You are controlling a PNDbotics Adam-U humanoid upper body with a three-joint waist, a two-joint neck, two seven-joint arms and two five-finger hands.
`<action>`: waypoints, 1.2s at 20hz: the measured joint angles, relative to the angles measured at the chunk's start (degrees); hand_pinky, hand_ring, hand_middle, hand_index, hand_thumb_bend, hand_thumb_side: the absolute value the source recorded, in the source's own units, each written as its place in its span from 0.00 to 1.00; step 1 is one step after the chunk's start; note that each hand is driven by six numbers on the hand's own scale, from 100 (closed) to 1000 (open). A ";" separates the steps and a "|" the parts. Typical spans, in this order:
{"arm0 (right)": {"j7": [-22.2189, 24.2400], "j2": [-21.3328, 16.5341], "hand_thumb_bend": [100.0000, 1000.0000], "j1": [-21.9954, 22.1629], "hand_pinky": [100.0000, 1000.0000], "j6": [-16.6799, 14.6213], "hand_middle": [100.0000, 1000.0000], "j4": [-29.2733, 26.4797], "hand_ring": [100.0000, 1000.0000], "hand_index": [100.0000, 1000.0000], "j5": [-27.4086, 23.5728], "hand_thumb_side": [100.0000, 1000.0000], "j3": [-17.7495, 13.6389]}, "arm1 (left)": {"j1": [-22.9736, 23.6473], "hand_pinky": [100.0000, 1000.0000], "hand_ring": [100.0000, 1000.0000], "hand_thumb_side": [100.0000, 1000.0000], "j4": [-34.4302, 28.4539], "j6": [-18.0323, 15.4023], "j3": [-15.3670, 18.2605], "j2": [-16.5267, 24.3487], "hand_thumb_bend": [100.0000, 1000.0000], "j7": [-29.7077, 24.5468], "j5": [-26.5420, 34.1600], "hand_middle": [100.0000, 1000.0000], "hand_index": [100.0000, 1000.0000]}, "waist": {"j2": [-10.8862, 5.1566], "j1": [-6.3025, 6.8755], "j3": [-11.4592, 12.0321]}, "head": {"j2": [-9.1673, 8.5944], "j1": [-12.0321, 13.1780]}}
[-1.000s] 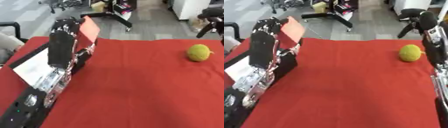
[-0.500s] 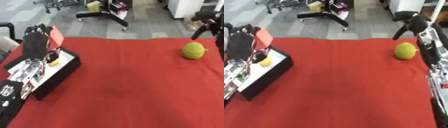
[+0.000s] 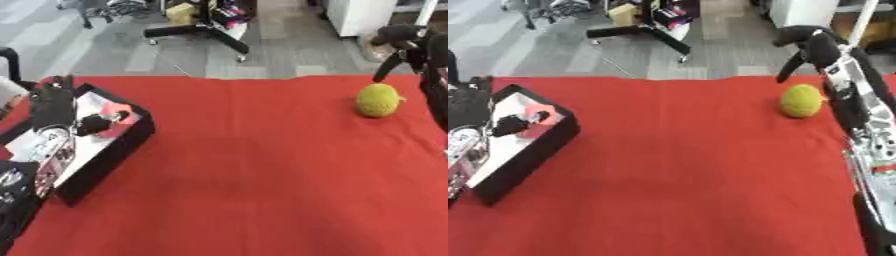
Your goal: Pick up the objects with one hand, pass them to the other hand, and then place them into the box on the other side of the table.
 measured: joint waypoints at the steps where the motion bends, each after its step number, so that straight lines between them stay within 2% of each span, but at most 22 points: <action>1: 0.12 -0.02 0.65 0.00 1.00 -0.06 0.65 0.21 0.38 0.76 0.07 1.00 -0.10 | -0.15 0.82 0.76 0.73 -0.58 -0.72 0.61 -0.16 0.74 -0.43 -0.62 0.78 0.90 | -0.04 -0.01 0.18 | -0.04 -0.18; 2: 0.30 -0.06 0.64 0.00 1.00 -0.21 0.65 0.56 0.38 0.76 0.27 1.00 -0.25 | -0.19 0.82 0.75 0.69 -1.55 -1.58 1.21 -0.48 0.72 -0.49 -1.04 0.76 0.89 | -0.11 -0.03 0.35 | -0.05 -0.40; 3: 0.53 -0.24 0.62 -0.02 1.00 -0.43 0.66 1.00 0.39 0.77 0.48 1.00 -0.35 | -0.21 0.82 0.73 0.69 -2.72 -2.43 1.67 -0.81 0.62 -0.23 -1.17 0.74 0.86 | -0.20 -0.10 0.44 | -0.05 -0.60; 4: 0.86 -0.68 0.61 -0.07 1.00 -0.77 0.67 1.57 0.40 0.78 0.73 1.00 -0.45 | -0.28 0.82 0.72 0.67 -4.03 -3.29 2.05 -1.38 0.58 0.23 -1.12 0.74 0.85 | -0.27 -0.17 0.62 | -0.06 -0.86; 8: 2.63 -3.88 0.61 -1.25 1.00 -3.35 0.70 4.83 0.41 0.81 2.70 1.00 -1.55 | 0.24 0.80 0.68 0.69 -9.56 -6.82 2.32 -5.10 0.38 3.20 1.13 0.68 0.78 | -0.30 -0.32 1.28 | -0.07 -2.44; 9: 2.89 -5.02 0.51 -1.57 1.00 -4.18 0.71 6.00 0.41 0.81 3.46 1.00 -1.98 | 0.99 0.80 0.67 0.73 -11.06 -7.71 2.24 -6.34 0.43 4.08 1.88 0.67 0.78 | -0.29 -0.34 1.41 | -0.07 -2.82; 10: 2.99 -6.25 0.61 -1.92 1.00 -5.01 0.73 7.25 0.42 0.83 4.25 1.00 -2.46 | 1.90 0.79 0.66 0.70 -12.45 -8.60 2.00 -7.67 0.36 4.96 2.73 0.66 0.77 | -0.28 -0.39 1.61 | -0.07 -3.17; 14: 2.90 -11.66 0.63 -4.26 0.95 -8.09 0.81 12.78 0.45 0.90 7.68 1.00 -3.50 | 5.56 0.78 0.64 0.73 -18.22 -12.17 1.22 -13.15 0.33 8.51 6.19 0.63 0.75 | -0.19 -0.41 2.75 | -0.08 -4.61; 15: 2.93 -13.08 0.53 -5.06 0.94 -8.93 0.82 14.23 0.46 0.91 8.59 1.00 -3.50 | 6.47 0.78 0.63 0.73 -19.65 -13.09 0.84 -14.58 0.33 9.43 7.15 0.63 0.75 | -0.06 -0.38 3.14 | -0.09 -5.08; 16: 2.98 -14.55 0.63 -5.90 0.94 -9.80 0.84 15.74 0.46 0.92 9.53 1.00 -3.50 | 7.27 0.78 0.63 0.74 -21.20 -14.03 0.32 -16.03 0.33 10.36 8.10 0.63 0.75 | 0.10 -0.35 3.62 | -0.15 -5.59; 20: 2.93 -20.07 0.63 -8.17 0.93 -12.95 0.86 21.80 0.47 0.94 13.28 1.00 -3.47 | 9.68 0.78 0.62 0.77 -27.24 -17.79 -2.75 -21.90 0.32 14.11 11.85 0.61 0.73 | 0.80 0.09 5.99 | -0.66 -7.90; 24: 2.56 -21.66 0.64 -9.80 0.93 -12.78 0.86 27.78 0.48 0.94 16.94 1.00 -3.53 | 11.72 0.77 0.60 0.78 -33.17 -21.45 -7.01 -26.78 0.32 17.65 15.49 0.59 0.72 | 1.82 0.37 8.49 | -1.28 -10.21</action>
